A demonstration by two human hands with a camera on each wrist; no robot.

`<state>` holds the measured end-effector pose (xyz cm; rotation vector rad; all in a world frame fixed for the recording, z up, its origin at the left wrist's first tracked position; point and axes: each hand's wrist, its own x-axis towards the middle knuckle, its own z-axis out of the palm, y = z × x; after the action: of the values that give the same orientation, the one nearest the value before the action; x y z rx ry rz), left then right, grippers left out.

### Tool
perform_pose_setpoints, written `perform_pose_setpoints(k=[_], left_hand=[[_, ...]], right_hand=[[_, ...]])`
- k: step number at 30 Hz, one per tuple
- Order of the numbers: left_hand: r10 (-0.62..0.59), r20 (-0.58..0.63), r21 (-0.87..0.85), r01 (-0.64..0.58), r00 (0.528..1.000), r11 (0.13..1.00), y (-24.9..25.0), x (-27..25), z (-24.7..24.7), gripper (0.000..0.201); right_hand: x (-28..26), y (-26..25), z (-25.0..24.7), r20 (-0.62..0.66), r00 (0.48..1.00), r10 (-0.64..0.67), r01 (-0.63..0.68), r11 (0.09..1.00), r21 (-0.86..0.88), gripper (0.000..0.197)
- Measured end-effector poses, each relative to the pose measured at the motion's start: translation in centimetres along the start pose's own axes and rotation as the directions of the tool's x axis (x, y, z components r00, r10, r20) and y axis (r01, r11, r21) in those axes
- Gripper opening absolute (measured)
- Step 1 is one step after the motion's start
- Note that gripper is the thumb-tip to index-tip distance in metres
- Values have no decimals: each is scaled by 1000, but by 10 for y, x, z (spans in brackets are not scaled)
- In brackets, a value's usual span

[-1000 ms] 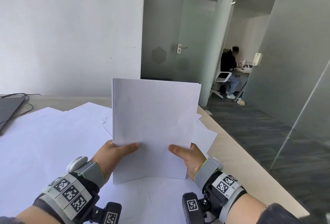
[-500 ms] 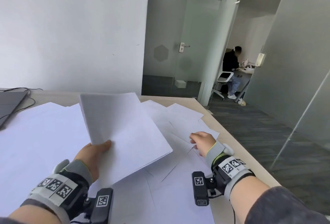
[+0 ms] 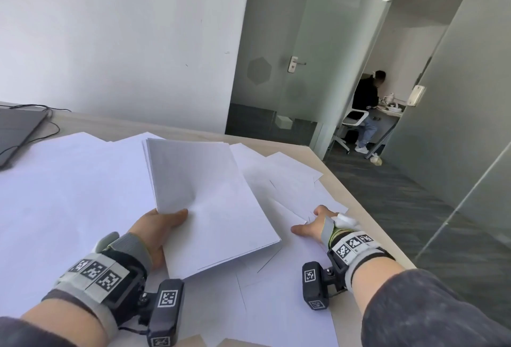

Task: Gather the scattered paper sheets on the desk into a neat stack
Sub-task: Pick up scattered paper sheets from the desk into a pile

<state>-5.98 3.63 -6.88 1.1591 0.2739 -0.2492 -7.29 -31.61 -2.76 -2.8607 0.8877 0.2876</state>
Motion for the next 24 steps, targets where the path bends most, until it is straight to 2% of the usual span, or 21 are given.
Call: perform_pose_setpoints(k=[5, 8, 10, 13, 17, 20, 24], left_hand=[[-8, 7, -1, 8, 1000, 1000, 0, -3, 3, 17], [-12, 15, -2, 12, 1000, 1000, 2, -5, 4, 14], [-16, 28, -5, 16, 999, 1000, 2, -6, 4, 17], [-16, 34, -5, 16, 999, 1000, 3, -7, 5, 15], [-16, 31, -3, 17, 999, 1000, 3, -7, 6, 16], [-17, 26, -6, 18, 1000, 1000, 3, -8, 6, 17], [-16, 21, 0, 16, 1000, 1000, 4, -9, 6, 12]], right_hand=[[3, -7, -6, -21, 999, 32, -33, 998, -58, 122], [5, -9, -8, 21, 999, 46, -46, 998, -31, 113], [8, -10, -6, 47, 998, 39, -41, 999, 33, 111], [8, -11, -6, 75, 997, -26, 1, 947, 322, 106], [9, -10, -11, 102, 993, -62, -13, 790, 613, 78], [10, -9, -10, 115, 992, -61, -34, 727, 686, 57], [9, -3, -8, 91, 996, -4, -62, 709, 702, 36]])
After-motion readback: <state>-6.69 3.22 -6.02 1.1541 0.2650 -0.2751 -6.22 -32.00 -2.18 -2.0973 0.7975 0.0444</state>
